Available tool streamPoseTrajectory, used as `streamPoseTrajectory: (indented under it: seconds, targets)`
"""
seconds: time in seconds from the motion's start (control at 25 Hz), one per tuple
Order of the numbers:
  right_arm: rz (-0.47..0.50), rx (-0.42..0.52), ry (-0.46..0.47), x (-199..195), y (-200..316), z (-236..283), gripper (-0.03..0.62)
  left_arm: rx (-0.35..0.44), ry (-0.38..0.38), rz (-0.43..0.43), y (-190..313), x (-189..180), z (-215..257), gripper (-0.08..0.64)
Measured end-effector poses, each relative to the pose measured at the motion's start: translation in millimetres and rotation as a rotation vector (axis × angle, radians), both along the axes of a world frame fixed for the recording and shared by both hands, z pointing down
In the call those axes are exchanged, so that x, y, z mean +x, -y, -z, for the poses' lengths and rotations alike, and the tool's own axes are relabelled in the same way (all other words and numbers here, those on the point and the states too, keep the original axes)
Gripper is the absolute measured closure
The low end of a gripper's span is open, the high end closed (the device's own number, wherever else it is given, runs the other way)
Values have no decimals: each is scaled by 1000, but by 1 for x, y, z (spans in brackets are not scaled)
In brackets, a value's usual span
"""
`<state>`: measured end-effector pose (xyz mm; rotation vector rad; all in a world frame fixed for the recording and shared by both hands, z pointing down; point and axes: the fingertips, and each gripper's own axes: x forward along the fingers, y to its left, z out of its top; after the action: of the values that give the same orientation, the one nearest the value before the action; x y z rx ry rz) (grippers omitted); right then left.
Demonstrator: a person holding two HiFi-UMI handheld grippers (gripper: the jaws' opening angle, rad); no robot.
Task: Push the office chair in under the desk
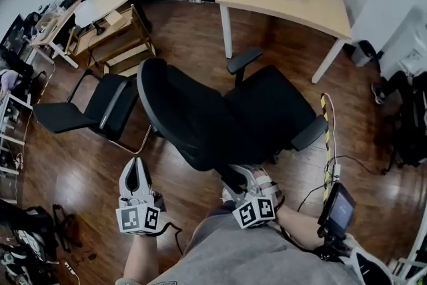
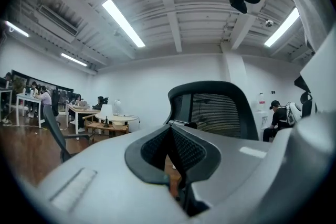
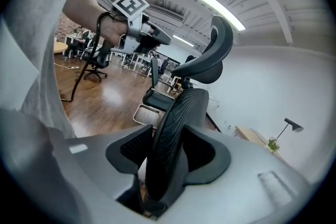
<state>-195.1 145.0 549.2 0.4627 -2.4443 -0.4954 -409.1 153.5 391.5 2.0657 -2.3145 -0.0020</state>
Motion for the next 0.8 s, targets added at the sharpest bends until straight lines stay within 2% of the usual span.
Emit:
streamPoseTrajectory:
  seconds: [0.48, 0.8]
  targets:
    - [66, -40, -42, 103, -22, -2, 423, -121, 66, -81, 47, 14, -34, 555]
    - [43, -67, -98, 171, -22, -8, 437, -134, 103, -136, 65, 30, -52, 555]
